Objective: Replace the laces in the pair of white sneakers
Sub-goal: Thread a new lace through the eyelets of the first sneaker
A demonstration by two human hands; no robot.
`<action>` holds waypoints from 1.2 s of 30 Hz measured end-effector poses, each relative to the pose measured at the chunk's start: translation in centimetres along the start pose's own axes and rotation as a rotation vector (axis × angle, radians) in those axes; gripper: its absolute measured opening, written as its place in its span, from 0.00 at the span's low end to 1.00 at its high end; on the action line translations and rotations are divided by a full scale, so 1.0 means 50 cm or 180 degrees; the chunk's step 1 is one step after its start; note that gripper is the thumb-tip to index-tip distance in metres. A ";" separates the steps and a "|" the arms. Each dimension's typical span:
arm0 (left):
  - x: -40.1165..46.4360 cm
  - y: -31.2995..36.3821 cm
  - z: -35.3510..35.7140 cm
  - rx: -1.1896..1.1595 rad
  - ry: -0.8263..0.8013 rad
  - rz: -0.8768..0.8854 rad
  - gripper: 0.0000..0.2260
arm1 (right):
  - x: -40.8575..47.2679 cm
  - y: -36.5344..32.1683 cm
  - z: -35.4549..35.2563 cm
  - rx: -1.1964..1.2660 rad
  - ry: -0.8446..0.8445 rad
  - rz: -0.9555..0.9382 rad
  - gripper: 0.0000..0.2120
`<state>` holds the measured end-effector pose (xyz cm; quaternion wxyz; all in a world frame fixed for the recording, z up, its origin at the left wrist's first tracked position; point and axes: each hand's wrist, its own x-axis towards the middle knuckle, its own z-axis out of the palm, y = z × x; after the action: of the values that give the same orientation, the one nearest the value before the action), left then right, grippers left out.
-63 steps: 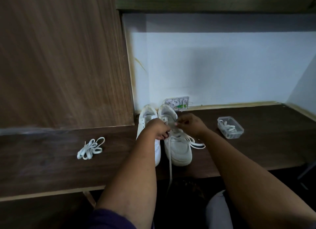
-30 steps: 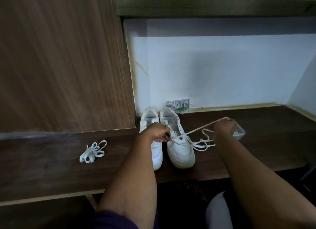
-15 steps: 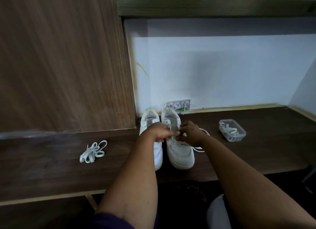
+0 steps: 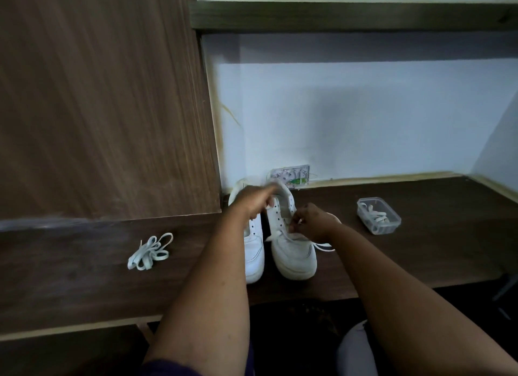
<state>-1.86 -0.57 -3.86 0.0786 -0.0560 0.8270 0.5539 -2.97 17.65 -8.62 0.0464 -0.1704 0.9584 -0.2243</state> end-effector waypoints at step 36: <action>-0.022 0.059 0.042 -0.1312 -0.0200 0.0218 0.15 | -0.009 0.014 -0.004 0.0160 -0.0059 0.0550 0.20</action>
<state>-1.17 2.48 -1.76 0.0724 -0.0255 0.6948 0.7151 -2.81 18.48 -8.76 0.0787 -0.0879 0.9631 -0.2418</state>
